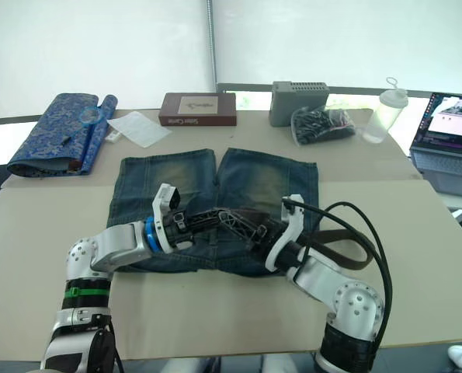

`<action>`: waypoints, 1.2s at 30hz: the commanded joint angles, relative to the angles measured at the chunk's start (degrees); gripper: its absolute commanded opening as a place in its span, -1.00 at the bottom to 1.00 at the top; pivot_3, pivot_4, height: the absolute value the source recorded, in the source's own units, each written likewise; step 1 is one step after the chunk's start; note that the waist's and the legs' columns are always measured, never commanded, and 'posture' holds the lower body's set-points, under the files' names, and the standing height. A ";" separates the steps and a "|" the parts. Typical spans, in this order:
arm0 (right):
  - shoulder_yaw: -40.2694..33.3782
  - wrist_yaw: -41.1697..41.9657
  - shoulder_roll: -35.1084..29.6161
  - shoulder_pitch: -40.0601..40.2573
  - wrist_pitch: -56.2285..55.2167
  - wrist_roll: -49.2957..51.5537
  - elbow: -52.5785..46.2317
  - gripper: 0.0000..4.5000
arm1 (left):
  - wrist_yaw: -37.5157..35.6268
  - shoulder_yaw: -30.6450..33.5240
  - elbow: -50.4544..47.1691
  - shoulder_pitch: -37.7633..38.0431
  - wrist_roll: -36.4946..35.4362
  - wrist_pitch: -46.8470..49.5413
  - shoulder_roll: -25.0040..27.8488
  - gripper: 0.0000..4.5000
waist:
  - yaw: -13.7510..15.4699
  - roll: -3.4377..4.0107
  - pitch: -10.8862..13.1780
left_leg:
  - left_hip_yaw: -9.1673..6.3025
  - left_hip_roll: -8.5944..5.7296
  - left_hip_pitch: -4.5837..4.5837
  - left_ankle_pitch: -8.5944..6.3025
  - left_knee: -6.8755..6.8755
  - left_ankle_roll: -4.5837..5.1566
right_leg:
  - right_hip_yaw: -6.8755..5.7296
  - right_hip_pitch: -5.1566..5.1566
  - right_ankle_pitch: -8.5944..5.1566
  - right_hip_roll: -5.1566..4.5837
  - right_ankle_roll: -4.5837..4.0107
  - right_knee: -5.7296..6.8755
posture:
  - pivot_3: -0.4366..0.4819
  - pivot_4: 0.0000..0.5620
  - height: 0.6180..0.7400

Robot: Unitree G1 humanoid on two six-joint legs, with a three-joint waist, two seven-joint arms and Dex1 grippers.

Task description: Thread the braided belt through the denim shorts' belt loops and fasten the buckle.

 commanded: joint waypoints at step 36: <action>8.40 1.12 -27.74 0.93 -16.38 5.76 1.59 -1.00 | -3.51 -2.16 -23.10 0.79 6.99 -1.57 14.22 0.16 | -0.24 0.19 0.18 | 0.05 0.04 -0.01 0.03 -0.02 0.03 | 0.00 0.07 -0.03 0.10 -0.03 -0.09 | -0.05 -0.47 1.00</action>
